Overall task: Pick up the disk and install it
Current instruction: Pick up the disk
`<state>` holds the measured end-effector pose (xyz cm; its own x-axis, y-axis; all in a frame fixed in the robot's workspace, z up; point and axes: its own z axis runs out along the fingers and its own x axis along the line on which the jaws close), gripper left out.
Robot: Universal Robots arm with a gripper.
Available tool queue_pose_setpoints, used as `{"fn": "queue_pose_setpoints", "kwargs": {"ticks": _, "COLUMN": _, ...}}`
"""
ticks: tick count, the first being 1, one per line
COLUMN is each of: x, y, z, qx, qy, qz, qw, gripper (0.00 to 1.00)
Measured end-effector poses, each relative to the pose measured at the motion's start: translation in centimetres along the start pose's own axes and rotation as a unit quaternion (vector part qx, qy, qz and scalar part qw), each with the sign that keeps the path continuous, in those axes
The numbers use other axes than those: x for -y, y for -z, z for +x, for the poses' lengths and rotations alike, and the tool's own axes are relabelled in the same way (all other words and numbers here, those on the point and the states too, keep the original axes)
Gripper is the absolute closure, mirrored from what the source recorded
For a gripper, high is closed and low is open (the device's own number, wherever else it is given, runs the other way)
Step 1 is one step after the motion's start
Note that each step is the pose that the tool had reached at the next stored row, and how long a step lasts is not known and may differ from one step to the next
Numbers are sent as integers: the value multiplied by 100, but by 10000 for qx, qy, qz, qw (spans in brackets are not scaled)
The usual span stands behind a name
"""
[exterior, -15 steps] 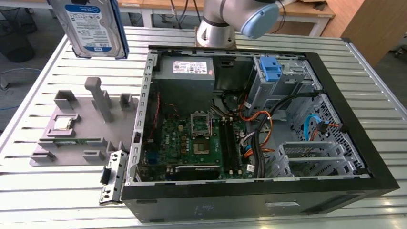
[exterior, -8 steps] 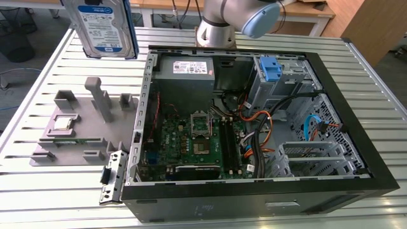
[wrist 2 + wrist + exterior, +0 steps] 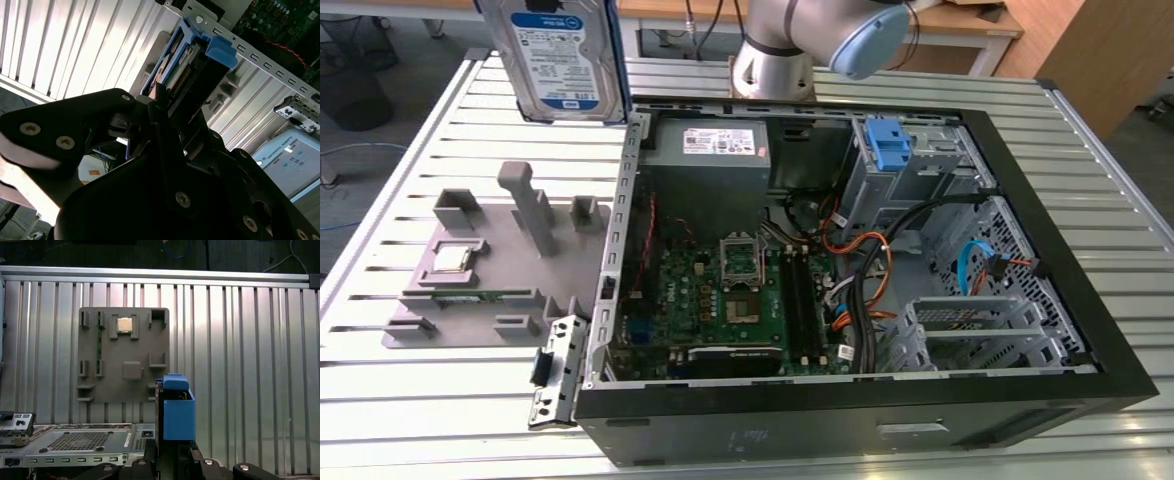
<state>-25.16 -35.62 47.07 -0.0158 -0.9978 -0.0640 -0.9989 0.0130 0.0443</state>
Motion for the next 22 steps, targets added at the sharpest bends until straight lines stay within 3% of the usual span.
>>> {"fn": "queue_pose_setpoints", "kwargs": {"ticks": 12, "x": 28, "y": 15, "z": -2, "qx": 0, "qy": 0, "qz": -4, "qw": 10000, "gripper": 65}}
{"fn": "queue_pose_setpoints", "kwargs": {"ticks": 15, "x": 93, "y": 17, "z": -3, "qx": 0, "qy": -1, "qz": -3, "qw": 10000, "gripper": 65}}
{"fn": "queue_pose_setpoints", "kwargs": {"ticks": 22, "x": 317, "y": 27, "z": -6, "qx": 0, "qy": -1, "qz": -3, "qw": 10000, "gripper": 65}}
